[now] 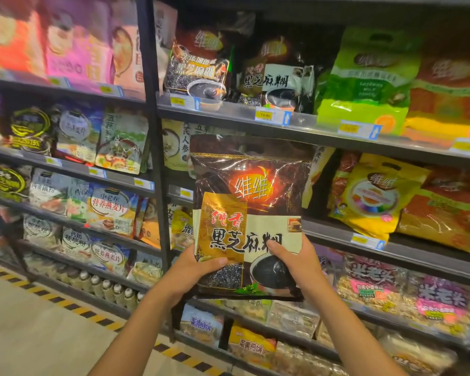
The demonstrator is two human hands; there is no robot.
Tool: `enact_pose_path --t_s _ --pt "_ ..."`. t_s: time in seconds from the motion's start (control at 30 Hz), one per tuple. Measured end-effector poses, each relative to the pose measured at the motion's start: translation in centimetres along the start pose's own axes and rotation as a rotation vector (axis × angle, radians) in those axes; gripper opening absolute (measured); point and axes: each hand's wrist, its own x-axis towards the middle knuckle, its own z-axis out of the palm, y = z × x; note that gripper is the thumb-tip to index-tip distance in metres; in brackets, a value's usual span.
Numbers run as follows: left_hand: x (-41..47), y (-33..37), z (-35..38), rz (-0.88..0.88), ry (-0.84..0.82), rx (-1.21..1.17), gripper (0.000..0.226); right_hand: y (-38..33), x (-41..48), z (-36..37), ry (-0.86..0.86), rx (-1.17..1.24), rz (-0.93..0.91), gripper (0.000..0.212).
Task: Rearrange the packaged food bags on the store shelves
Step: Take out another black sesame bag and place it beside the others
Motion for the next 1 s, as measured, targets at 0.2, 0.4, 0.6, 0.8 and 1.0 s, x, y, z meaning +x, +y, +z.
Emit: enact_pose_path --t_s 0.2,0.4,0.6,0.8,1.0 --pt "1.6 4.0 -1.8 0.077 -0.004 0.03 0.062 -4.1 2.4 0.1 -0.019 -0.006 -0.081 0.029" --pt "4.4 8.9 -2.4 0.164 -0.041 0.009 0.046 -7.5 6.8 -0.4 -0.051 -0.032 -0.18 0.031" --pt "8.3 14.7 -2.8 0.265 -0.054 0.01 0.053 -12.4 11.8 -1.9 -0.146 -0.08 -0.281 0.045" --pt "12.7 21.8 -2.7 0.352 -0.072 0.034 0.06 -18.8 16.9 -3.7 -0.238 -0.146 -0.354 0.039" --pt "17.2 27.3 -2.7 0.343 -0.123 0.053 0.074 -21.6 22.0 -5.0 -0.206 -0.042 -0.237 0.025"
